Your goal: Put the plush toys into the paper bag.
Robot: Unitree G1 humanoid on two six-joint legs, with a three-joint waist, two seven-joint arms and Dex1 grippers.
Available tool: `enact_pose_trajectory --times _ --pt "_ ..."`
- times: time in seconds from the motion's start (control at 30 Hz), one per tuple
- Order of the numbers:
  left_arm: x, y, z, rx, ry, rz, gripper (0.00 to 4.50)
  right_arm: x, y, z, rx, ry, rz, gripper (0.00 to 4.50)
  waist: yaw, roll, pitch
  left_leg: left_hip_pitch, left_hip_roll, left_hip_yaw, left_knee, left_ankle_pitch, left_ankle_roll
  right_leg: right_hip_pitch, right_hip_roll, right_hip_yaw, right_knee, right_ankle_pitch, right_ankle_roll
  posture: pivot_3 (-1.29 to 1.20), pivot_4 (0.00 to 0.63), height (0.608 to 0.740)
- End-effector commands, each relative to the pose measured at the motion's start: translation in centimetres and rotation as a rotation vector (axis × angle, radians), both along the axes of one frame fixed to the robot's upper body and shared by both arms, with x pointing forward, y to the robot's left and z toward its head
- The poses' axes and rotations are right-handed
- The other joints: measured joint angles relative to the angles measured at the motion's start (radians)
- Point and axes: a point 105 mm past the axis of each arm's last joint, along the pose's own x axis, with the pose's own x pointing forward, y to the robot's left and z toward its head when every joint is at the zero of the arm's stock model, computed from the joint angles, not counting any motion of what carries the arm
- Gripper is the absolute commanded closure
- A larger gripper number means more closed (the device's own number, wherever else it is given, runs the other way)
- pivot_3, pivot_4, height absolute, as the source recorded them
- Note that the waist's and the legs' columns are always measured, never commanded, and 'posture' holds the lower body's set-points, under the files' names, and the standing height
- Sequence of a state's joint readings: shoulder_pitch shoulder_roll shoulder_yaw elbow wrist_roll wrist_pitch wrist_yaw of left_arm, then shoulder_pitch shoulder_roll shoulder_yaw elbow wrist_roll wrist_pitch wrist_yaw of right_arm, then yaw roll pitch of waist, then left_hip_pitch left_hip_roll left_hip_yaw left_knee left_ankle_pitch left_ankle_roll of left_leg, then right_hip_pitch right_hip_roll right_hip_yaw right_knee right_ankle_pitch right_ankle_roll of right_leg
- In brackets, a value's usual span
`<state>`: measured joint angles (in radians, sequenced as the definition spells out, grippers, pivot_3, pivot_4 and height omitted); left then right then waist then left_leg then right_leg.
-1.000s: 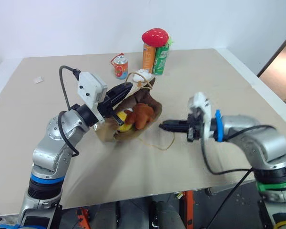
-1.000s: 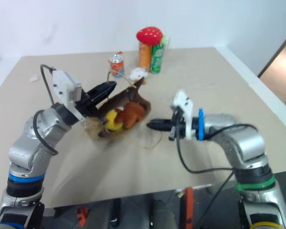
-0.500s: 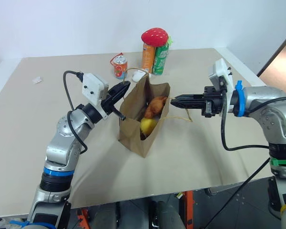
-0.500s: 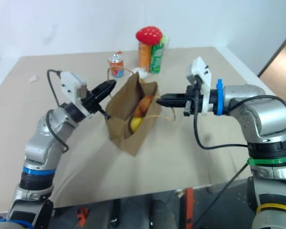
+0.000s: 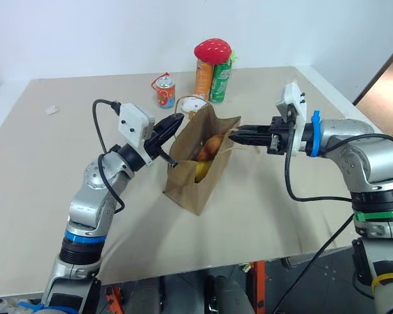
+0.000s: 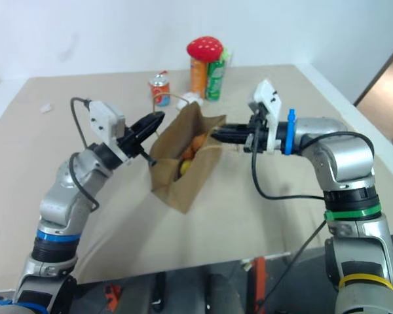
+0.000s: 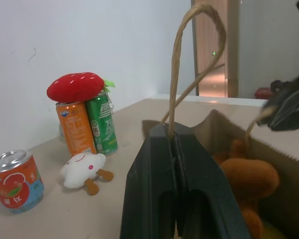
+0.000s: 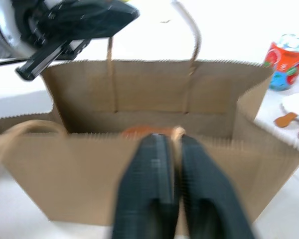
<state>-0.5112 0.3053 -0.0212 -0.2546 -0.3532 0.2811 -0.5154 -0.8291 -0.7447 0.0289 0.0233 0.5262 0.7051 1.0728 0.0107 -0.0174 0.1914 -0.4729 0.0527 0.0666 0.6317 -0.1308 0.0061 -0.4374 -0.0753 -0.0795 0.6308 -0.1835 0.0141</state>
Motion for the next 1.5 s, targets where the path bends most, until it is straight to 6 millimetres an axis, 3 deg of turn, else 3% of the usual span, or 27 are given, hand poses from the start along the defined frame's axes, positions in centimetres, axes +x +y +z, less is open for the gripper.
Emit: enact_pose_trajectory --times 0.03,0.2,0.4,0.53,0.63,0.73,0.8,0.93,0.97,1.1,1.23,1.4,1.43,1.5 --pt "-0.6 0.5 0.7 0.012 -0.043 0.003 4.50 -0.1 -1.0 2.7 0.047 -0.076 -0.030 2.05 0.000 0.000 0.000 0.000 0.000 0.000 0.000 0.000 0.000 0.000 0.000 0.000 0.000 0.000 0.000 0.00 0.150 0.740" --pt "-0.7 0.8 0.6 0.029 -0.041 -0.001 4.50 -0.1 -3.1 3.6 0.126 -0.041 -0.099 0.06 0.000 0.000 0.000 0.000 0.000 0.000 0.000 0.000 0.000 0.000 0.000 0.000 0.000 0.000 0.000 0.00 0.150 0.740" --pt "-0.8 1.0 0.8 0.022 -0.038 -0.015 4.50 0.0 -5.8 4.7 0.231 -0.012 -0.194 0.06 0.000 0.000 0.000 0.000 0.000 0.000 0.000 0.000 0.000 0.000 0.000 0.000 0.000 0.000 -0.001 0.00 0.150 0.740" --pt "-1.1 0.8 1.0 0.002 -0.025 -0.053 4.50 0.4 -8.7 3.0 0.170 -0.001 -0.305 0.06 0.001 0.000 0.000 0.000 0.000 0.000 0.000 0.000 0.000 0.000 0.000 0.000 0.000 0.000 0.000 0.00 0.150 0.740" --pt "-1.4 0.6 1.2 -0.012 -0.011 -0.100 3.77 0.4 -10.0 1.6 0.118 0.016 -0.361 0.00 0.001 0.000 0.000 0.000 0.000 0.001 0.000 0.000 0.000 0.000 0.000 0.000 0.000 0.000 0.000 0.00 0.150 0.740" --pt "-2.0 0.4 1.7 -0.006 -0.018 -0.150 2.54 -0.6 -10.5 0.0 0.057 0.067 -0.348 0.00 0.001 0.000 0.000 0.000 0.000 0.001 0.000 0.000 0.000 0.000 0.000 0.001 0.000 0.000 0.000 0.00 0.150 0.740" --pt "-2.6 0.5 2.0 0.000 -0.012 -0.187 1.92 -1.3 -10.3 -0.5 0.034 0.107 -0.321 0.00 0.001 0.000 0.000 0.000 0.000 0.001 0.000 0.000 0.000 0.000 0.000 0.001 0.000 0.000 0.000 0.00 0.150 0.740" --pt "-4.1 1.3 2.4 0.008 0.045 -0.271 0.22 -3.2 -8.7 -1.6 0.009 0.194 -0.218 0.00 -0.003 0.000 0.000 0.000 0.001 0.001 0.000 0.000 0.000 -0.001 0.001 0.001 0.000 0.000 0.000 0.00 0.150 0.740" --pt "-4.6 1.7 2.5 0.014 0.068 -0.291 0.04 -3.9 -7.8 -2.0 0.000 0.220 -0.170 0.00 -0.003 0.000 0.000 0.000 0.002 0.000 0.000 0.000 0.000 -0.001 0.002 0.001 0.000 0.000 0.000 0.00 0.150 0.740" --pt "-5.5 3.1 2.7 0.020 0.139 -0.312 0.04 -5.2 -4.6 -2.7 -0.007 0.232 -0.058 0.00 -0.002 0.000 0.000 0.001 0.003 -0.001 0.001 -0.001 -0.001 0.000 0.003 0.001 0.000 0.000 -0.001 0.00 0.150 0.740" --pt "-7.2 3.6 0.8 0.103 0.209 -0.308 0.00 -6.3 0.1 -2.5 0.029 0.212 0.080 1.23 -0.007 0.000 0.000 0.003 0.006 -0.001 0.002 -0.002 -0.003 -0.001 0.003 0.001 0.000 0.000 -0.001 0.00 0.150 0.740" --pt "-8.6 2.8 -1.6 0.117 0.262 -0.287 0.00 -7.0 3.6 -2.4 0.054 0.203 0.168 3.72 0.001 0.000 0.000 0.003 0.006 0.000 0.002 -0.002 -0.004 -0.001 0.003 0.001 0.000 0.001 -0.002 0.00 0.150 0.740" --pt "-8.6 2.7 -1.9 0.122 0.262 -0.276 0.00 -7.1 3.9 -2.5 0.053 0.203 0.180 4.42 0.003 0.000 0.000 0.002 0.005 0.000 0.002 -0.002 -0.004 -0.003 0.002 0.001 0.000 0.001 -0.002 0.00 0.150 0.740" --pt "-8.5 2.5 -2.2 0.122 0.262 -0.260 0.00 -7.2 4.4 -2.8 0.041 0.205 0.191 4.42 0.005 0.000 0.000 0.002 0.005 0.000 0.002 -0.003 -0.005 -0.003 0.001 0.000 -0.001 0.001 -0.003 0.00 0.150 0.740"
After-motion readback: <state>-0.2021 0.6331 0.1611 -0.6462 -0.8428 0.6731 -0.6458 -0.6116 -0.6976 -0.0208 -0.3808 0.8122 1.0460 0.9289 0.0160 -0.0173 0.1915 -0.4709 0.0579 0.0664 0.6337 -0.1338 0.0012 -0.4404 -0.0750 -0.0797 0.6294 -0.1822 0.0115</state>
